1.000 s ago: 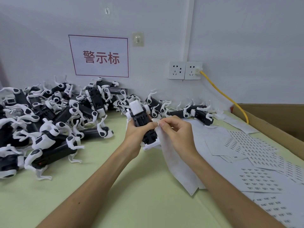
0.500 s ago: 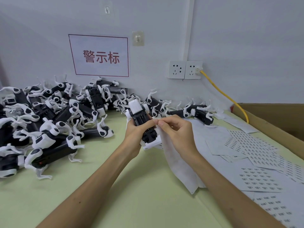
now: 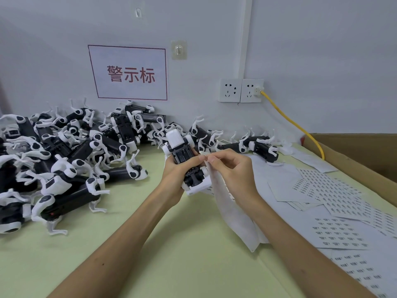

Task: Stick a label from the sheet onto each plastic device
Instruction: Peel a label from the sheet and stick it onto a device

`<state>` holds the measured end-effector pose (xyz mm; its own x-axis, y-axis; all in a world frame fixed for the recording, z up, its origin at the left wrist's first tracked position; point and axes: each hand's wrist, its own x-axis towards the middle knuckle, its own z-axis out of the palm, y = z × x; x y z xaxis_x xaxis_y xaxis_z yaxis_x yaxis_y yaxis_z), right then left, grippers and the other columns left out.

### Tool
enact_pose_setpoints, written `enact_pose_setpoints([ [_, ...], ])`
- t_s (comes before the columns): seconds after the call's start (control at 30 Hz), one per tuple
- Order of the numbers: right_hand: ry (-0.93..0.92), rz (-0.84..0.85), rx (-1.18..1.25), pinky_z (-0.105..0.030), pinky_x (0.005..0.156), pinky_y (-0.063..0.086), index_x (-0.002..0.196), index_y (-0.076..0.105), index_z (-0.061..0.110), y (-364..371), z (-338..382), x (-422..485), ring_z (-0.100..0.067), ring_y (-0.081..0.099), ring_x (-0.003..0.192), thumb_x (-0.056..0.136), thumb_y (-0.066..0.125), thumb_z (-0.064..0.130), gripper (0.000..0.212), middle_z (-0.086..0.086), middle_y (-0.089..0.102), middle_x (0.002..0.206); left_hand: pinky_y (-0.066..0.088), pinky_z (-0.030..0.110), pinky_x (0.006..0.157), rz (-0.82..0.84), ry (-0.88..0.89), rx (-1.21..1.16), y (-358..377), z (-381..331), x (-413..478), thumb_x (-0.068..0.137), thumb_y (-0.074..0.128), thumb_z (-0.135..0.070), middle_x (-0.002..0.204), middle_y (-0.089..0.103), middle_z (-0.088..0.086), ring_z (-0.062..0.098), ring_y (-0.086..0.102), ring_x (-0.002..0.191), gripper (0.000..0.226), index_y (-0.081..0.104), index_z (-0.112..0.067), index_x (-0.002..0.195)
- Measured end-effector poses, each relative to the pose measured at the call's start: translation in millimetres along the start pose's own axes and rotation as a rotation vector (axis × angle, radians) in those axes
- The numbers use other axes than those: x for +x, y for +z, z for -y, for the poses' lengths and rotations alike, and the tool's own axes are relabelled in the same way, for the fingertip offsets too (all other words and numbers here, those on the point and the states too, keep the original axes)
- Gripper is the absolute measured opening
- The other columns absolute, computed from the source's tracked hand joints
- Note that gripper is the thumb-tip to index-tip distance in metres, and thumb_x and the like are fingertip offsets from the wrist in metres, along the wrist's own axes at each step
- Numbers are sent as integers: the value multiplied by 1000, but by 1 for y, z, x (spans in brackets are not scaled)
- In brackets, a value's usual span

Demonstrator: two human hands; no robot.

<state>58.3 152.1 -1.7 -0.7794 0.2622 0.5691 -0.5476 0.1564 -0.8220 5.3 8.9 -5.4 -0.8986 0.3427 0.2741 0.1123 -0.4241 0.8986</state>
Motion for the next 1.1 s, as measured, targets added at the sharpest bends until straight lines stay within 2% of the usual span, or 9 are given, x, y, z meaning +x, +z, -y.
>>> enact_pose_setpoints([
  [0.1,0,0,-6,-31,82,55,83,77,14,0,0,0,-22,69,86,89,70,2,15,-7,73,85,55,25,63,-2,7,9,0,0,0,73,79,-14,76,66,1,16,66,72,15,66,-16,79],
  [0.37,-15,8,-23,-30,80,56,85,78,14,0,-3,1,-23,70,86,88,71,3,13,-2,73,83,55,26,63,-6,22,-1,1,0,0,74,78,-13,74,66,1,16,66,71,14,66,-15,79],
  [0.5,-23,16,-25,-33,82,56,83,77,22,1,-3,1,-24,70,86,88,72,3,20,1,73,83,55,29,67,-18,13,20,0,1,0,72,79,-14,76,66,1,17,65,73,20,63,-13,84],
  [0.63,-36,23,-29,-30,81,56,82,77,24,1,-2,0,-20,70,85,88,72,3,23,4,73,83,55,30,69,-23,13,25,0,1,1,72,79,-15,77,66,1,17,66,74,18,65,-14,83],
  [0.8,-39,23,-40,-28,80,55,84,78,18,0,-3,0,-20,70,85,88,71,3,17,1,72,83,55,26,64,10,32,22,1,0,0,75,78,-15,73,67,-1,15,67,72,13,71,-24,70],
  [1.0,-38,25,-25,-24,78,53,83,77,19,1,-2,0,-15,69,83,88,71,1,19,2,72,82,55,27,66,-3,31,37,0,0,0,74,78,-14,75,65,0,15,66,74,14,66,-16,79],
  [1.1,-36,29,-23,-23,78,53,83,77,20,1,-1,0,-14,69,82,88,71,2,20,5,72,81,55,27,64,0,28,39,0,0,-1,74,78,-14,74,65,0,15,65,72,12,67,-18,75],
])
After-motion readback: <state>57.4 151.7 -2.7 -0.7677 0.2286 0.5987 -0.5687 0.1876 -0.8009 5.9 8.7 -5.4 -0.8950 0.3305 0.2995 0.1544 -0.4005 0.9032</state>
